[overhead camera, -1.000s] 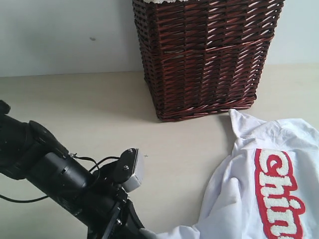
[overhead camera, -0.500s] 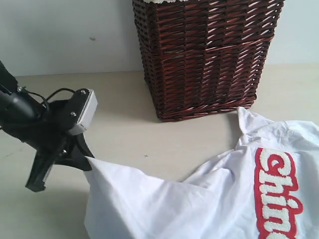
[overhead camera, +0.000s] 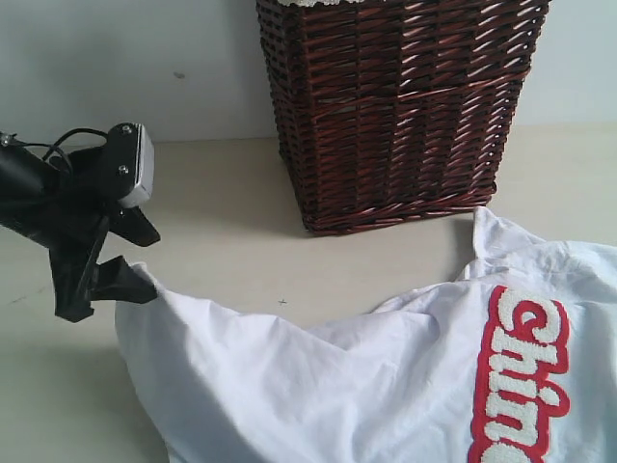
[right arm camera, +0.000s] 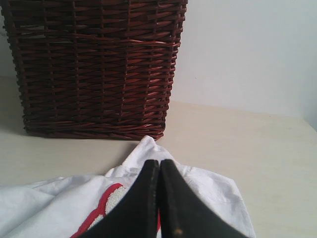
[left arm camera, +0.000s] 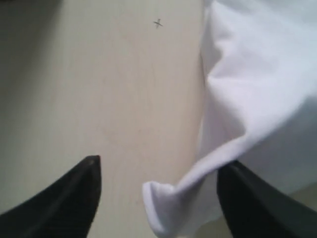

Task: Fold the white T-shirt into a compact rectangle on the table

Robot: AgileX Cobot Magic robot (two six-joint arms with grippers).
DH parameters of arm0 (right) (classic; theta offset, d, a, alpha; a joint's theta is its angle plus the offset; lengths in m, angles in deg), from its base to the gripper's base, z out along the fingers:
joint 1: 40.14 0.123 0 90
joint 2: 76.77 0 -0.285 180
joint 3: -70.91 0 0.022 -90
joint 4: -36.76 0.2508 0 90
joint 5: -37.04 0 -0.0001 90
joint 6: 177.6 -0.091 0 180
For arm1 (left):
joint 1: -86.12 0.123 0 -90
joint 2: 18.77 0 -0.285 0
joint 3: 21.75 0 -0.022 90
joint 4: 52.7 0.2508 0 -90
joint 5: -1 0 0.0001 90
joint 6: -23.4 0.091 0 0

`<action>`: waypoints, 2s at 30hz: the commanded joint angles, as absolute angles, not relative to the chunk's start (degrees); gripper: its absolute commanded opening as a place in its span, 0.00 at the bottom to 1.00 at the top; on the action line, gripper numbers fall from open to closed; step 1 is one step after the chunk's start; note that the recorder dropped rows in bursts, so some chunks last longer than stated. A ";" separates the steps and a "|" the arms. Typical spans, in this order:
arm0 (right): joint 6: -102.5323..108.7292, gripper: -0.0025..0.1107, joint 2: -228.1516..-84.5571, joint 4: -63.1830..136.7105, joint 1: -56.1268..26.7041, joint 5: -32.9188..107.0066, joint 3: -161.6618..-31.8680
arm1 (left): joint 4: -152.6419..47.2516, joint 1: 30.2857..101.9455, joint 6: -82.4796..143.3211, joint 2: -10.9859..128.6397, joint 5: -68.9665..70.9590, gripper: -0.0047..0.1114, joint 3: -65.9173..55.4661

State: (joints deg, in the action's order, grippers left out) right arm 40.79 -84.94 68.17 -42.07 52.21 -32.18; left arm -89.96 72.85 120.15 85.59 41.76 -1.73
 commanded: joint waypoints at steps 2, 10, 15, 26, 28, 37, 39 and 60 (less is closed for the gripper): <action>41.25 0.02 -84.56 67.86 -42.15 51.92 -31.87 | -91.62 73.47 101.60 84.96 44.82 0.69 -1.43; 41.25 0.02 -84.56 67.86 -42.15 51.92 -31.87 | -92.63 73.61 99.22 85.33 29.15 0.64 9.27; 41.25 0.02 -84.56 67.86 -42.15 51.92 -31.87 | -96.21 75.05 99.22 85.37 34.71 0.63 10.10; 41.25 0.02 -84.56 67.86 -42.15 51.92 -31.87 | -105.67 75.87 99.93 84.91 53.17 0.05 9.15; 41.25 0.02 -84.56 67.86 -42.15 51.92 -31.87 | -107.00 75.87 99.93 84.47 55.55 0.04 7.34; 41.25 0.02 -84.56 67.86 -42.15 51.92 -31.87 | -125.16 73.98 96.30 82.02 70.96 0.04 0.83; 41.25 0.02 -84.56 67.86 -42.15 51.92 -31.87 | -125.25 72.83 96.17 81.57 70.96 0.04 0.83; 41.25 0.02 -84.56 67.86 -42.15 51.92 -31.87 | -123.81 56.67 89.19 81.48 70.96 0.10 13.30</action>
